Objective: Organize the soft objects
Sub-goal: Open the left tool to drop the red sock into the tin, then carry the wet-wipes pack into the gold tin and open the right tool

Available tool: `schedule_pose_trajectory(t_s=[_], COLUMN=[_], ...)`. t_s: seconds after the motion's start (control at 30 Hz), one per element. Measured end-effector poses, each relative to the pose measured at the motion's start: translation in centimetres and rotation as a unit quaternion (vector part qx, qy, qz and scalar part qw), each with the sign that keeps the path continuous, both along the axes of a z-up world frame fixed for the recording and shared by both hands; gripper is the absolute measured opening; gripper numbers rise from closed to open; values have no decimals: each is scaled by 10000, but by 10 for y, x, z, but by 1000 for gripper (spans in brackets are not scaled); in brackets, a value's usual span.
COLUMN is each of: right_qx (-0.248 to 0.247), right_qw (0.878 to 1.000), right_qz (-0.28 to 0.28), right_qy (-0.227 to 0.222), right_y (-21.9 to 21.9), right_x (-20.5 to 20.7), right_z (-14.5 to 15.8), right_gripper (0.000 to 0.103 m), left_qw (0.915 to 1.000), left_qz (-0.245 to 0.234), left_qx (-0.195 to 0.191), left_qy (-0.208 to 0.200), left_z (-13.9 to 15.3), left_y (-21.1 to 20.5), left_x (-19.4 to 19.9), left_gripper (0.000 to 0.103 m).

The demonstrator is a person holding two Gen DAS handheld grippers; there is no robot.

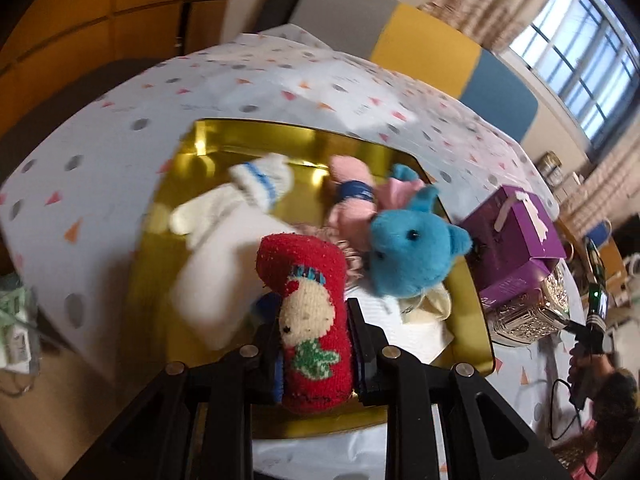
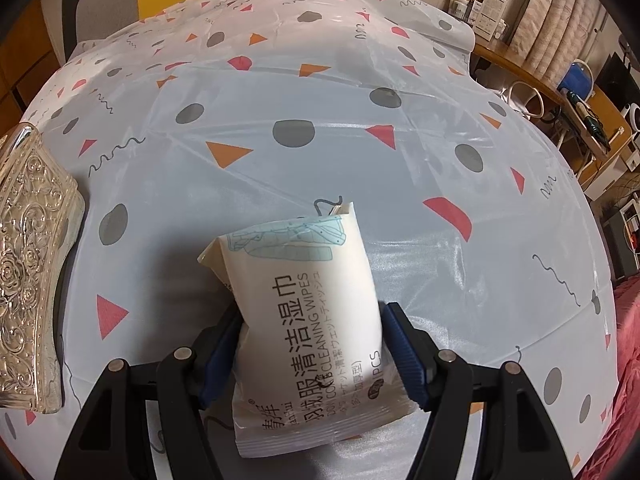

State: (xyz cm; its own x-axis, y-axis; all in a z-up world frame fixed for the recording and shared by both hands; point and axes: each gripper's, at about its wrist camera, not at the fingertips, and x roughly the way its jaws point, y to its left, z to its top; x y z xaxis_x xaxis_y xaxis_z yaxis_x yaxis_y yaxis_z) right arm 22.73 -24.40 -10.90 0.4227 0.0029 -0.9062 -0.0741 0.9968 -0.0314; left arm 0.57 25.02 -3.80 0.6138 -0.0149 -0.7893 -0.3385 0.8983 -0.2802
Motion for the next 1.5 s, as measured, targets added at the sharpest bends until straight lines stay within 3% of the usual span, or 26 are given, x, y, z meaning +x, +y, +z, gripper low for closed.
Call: schedule_pose_trajectory(t_s=[0.17,0.33,0.4,0.47,0.87,1.17,1.5], right_qx=[-9,-19,-14,-15,-42,-35,38], right_qw=[10000,10000,10000,10000,10000,10000,9988], right_qz=[3,11,10,17,13,-9,-455], right_qy=[0,0,2,0,-12,-9,157], right_y=[0,0,0,0,2,2,0], right_x=[0,0,1,1,2,2,5], right_z=[0,0,0,-1,-1,-2,0], right_gripper=[70,70,70,70,70,70,66], left_qw=[9993,9972,9971,9965,9922,9913,9902], left_qz=[70,383,391,409,388,214,23], left_qx=[-9,213,358,574,1184,1238,1350], left_qy=[354,611,550,439,-97,-400,-362], left_z=[-19,-30,-25,-19,14,39,37], left_y=[11,32,31,27,-10,-30,-44], left_x=[45,69,67,61,18,5,1], left_gripper=[25,32,50,61,70,77,78])
